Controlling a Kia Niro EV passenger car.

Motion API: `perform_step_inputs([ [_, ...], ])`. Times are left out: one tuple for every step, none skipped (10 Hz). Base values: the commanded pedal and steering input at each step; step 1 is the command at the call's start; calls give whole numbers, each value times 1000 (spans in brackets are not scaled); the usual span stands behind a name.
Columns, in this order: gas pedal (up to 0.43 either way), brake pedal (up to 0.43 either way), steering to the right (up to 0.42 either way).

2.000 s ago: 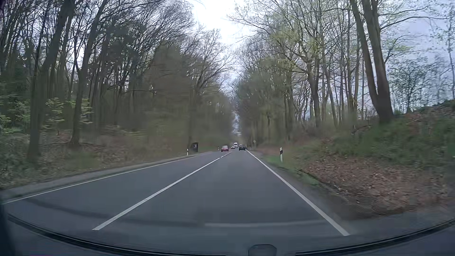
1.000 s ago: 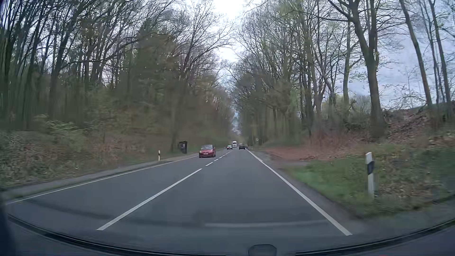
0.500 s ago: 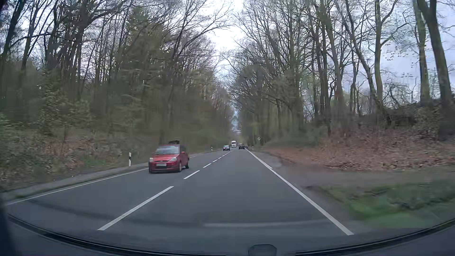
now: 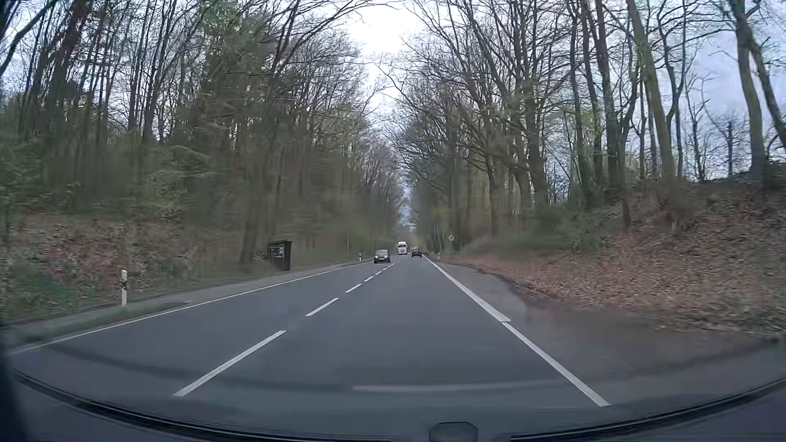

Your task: Follow the waypoints while adhering to traffic rules and regulations

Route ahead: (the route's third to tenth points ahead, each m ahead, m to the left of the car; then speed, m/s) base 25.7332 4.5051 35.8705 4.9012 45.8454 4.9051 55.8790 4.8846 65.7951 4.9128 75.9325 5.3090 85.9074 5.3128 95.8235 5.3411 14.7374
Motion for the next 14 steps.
perform_step_inputs([
  [177,0,-1],
  [177,0,-1],
  [197,6,-1],
  [209,0,-1],
  [209,6,-1],
  [209,0,-1],
  [209,6,-1],
  [209,6,-1],
  [209,6,-3],
  [220,0,-3],
  [220,6,-3],
  [220,0,-3],
  [228,0,-3],
  [228,6,-3],
])
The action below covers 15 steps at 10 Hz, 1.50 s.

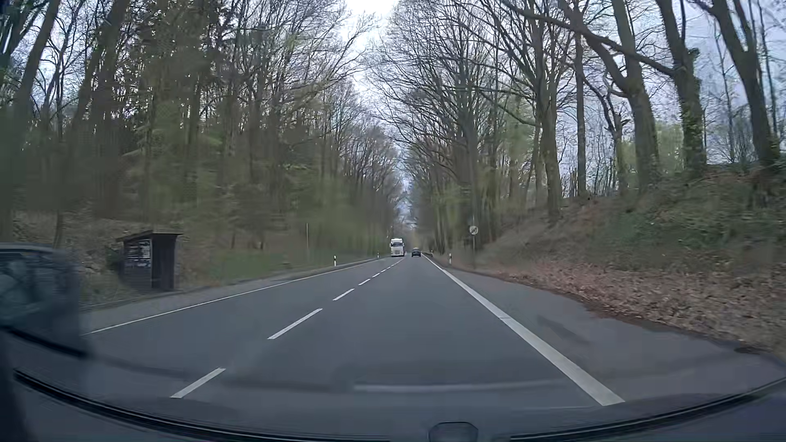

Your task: Follow the waypoints while adhering to traffic rules and regulations

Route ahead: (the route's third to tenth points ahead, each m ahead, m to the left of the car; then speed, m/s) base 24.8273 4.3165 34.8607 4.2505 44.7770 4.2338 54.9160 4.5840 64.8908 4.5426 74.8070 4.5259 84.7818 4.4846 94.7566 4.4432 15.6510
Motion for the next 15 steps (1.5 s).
perform_step_inputs([
  [228,0,-2],
  [228,0,-2],
  [228,0,-2],
  [228,0,-2],
  [228,0,-2],
  [228,0,-1],
  [240,0,-1],
  [240,0,-1],
  [240,0,-1],
  [240,0,-1],
  [240,0,0],
  [240,6,-1],
  [240,0,0],
  [240,0,0],
  [240,0,0],
])
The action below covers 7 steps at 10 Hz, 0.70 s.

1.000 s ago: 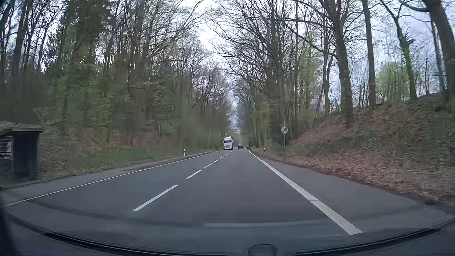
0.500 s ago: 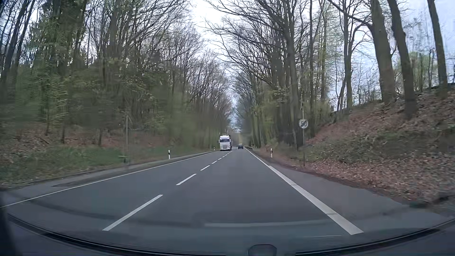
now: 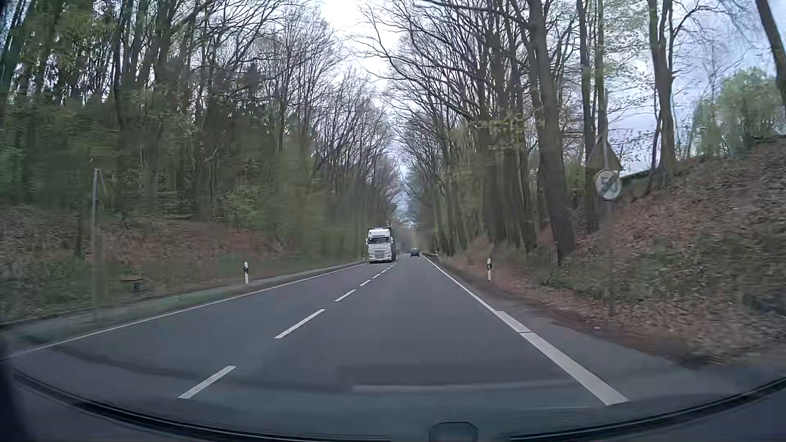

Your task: Follow the waypoints while adhering to traffic rules and regulations

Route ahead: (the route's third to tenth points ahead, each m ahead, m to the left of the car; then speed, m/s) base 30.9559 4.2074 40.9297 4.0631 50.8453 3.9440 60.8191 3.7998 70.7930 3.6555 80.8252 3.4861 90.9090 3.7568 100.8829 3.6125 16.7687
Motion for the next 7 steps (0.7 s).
perform_step_inputs([
  [260,0,-1],
  [268,0,-1],
  [268,0,-1],
  [268,0,-1],
  [268,0,-2],
  [268,6,-3],
  [268,0,-3],
])
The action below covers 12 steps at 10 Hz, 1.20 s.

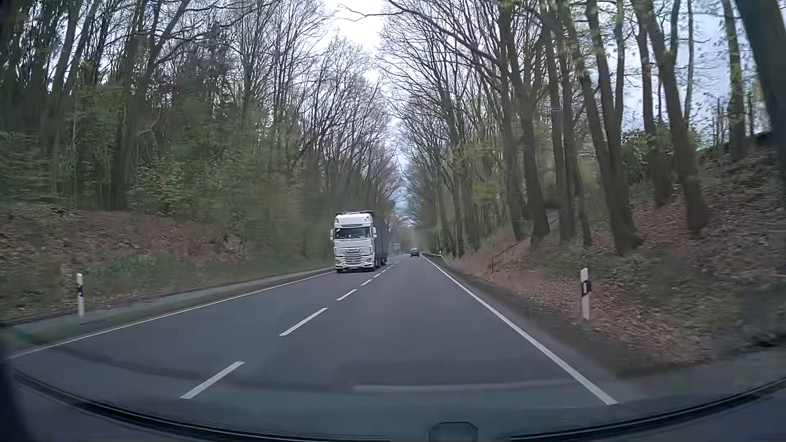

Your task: Follow the waypoints while adhering to traffic rules and regulations

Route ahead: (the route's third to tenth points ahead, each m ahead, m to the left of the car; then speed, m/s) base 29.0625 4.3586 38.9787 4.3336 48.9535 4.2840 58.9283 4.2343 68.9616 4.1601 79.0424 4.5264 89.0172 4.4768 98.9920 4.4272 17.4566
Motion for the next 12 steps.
perform_step_inputs([
  [268,0,-3],
  [268,0,-3],
  [268,0,-2],
  [268,0,-2],
  [268,0,-1],
  [268,0,-1],
  [268,0,-2],
  [268,0,-1],
  [268,0,-2],
  [268,0,-2],
  [268,0,-2],
  [268,0,-2],
])
